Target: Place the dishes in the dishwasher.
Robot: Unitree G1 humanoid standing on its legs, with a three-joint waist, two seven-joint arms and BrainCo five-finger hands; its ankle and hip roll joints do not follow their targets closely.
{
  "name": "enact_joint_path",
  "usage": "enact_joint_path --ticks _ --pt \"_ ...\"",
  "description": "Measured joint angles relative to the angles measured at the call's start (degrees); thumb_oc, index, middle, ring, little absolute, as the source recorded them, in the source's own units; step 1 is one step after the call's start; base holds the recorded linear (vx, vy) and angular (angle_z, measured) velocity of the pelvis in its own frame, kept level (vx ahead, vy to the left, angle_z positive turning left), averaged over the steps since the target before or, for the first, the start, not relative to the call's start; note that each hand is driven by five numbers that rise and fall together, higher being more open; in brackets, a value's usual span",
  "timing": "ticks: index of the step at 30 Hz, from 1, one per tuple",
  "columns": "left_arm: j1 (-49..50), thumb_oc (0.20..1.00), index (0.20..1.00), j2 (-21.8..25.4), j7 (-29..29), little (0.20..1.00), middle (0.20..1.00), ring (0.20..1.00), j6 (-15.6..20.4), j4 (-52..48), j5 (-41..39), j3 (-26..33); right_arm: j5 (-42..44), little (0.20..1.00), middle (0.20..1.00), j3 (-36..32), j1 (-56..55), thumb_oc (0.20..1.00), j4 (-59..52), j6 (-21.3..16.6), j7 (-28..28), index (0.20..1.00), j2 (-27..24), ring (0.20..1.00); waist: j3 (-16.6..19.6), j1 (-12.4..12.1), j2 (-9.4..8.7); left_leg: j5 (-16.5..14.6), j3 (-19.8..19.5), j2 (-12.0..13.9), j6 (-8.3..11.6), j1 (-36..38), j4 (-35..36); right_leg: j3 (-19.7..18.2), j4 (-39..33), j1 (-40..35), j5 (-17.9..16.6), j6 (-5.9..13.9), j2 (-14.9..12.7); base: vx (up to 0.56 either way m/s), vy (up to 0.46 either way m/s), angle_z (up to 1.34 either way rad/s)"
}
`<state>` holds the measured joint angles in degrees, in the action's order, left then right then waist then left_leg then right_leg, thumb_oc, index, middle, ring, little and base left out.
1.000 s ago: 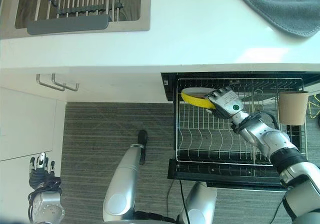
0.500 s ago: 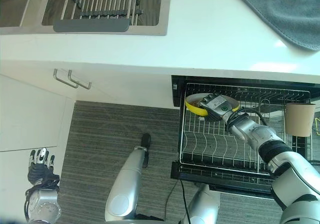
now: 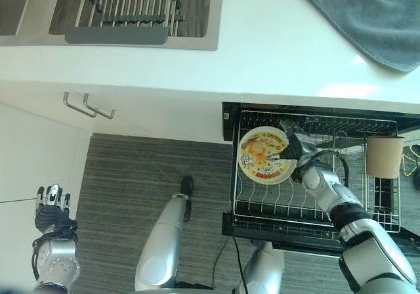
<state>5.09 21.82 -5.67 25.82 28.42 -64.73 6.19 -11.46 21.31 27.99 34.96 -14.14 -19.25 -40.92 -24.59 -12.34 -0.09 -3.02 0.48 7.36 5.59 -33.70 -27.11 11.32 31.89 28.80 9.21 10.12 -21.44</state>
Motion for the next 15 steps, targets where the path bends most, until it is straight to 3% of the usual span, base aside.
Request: enact_joint_path --ticks 2,4,7,12,15 --pt "0.0 1.0 1.0 -1.0 -1.2 1.0 1.0 1.0 -0.1 -0.6 0.7 0.0 5.5 1.0 1.0 -2.9 -2.1 1.0 -4.0 3.2 1.9 1.0 1.5 1.0 -0.2 1.0 -0.51 0.0 0.1 -0.1 -0.25 0.1 0.1 0.1 -1.0 -0.7 -0.5 0.12 0.2 0.03 0.085 -0.03" --pt "2.1 1.0 1.0 -3.3 -2.5 1.0 1.0 1.0 -0.2 -2.9 1.0 0.2 15.0 1.0 1.0 -10.2 -8.3 1.0 -12.5 7.8 7.1 1.0 6.5 1.0 -0.6 1.8 -1.3 -0.1 0.6 -0.1 -0.28 1.2 0.4 0.0 -2.8 -1.9 -1.1 0.28 0.3 0.06 0.095 -0.09" --pt "3.6 1.0 1.0 -5.0 -4.3 1.0 1.0 1.0 -0.6 -4.1 1.3 0.4 20.1 1.0 1.0 -11.7 -14.5 1.0 -21.2 13.1 11.5 1.0 9.8 1.0 -1.1 4.2 -2.5 -0.3 1.7 0.2 -0.53 3.0 1.3 -0.3 -6.3 -4.5 -2.6 0.37 0.9 0.06 0.125 -0.16" --pt "3.7 1.0 1.0 -7.3 -5.5 1.0 1.0 1.0 -0.7 -4.6 4.5 0.5 25.4 1.0 1.0 -18.1 -20.5 1.0 -26.8 15.3 12.8 1.0 13.5 1.0 -1.5 6.8 -3.37 -0.8 3.7 0.3 -1.48 5.1 2.9 -1.1 -13.7 -8.1 -6.4 0.61 2.0 0.08 0.158 -0.17" --pt "4.4 1.0 1.0 -6.9 -5.3 1.0 1.0 1.0 -0.8 -3.4 8.0 0.4 29.6 1.0 1.0 -21.3 -26.9 1.0 -30.5 16.2 12.5 1.0 17.4 1.0 -1.4 8.0 -6.73 -0.9 5.0 0.3 -1.5 8.0 5.1 -1.1 -21.3 -12.9 -9.6 1.11 2.5 0.13 0.129 -0.18"
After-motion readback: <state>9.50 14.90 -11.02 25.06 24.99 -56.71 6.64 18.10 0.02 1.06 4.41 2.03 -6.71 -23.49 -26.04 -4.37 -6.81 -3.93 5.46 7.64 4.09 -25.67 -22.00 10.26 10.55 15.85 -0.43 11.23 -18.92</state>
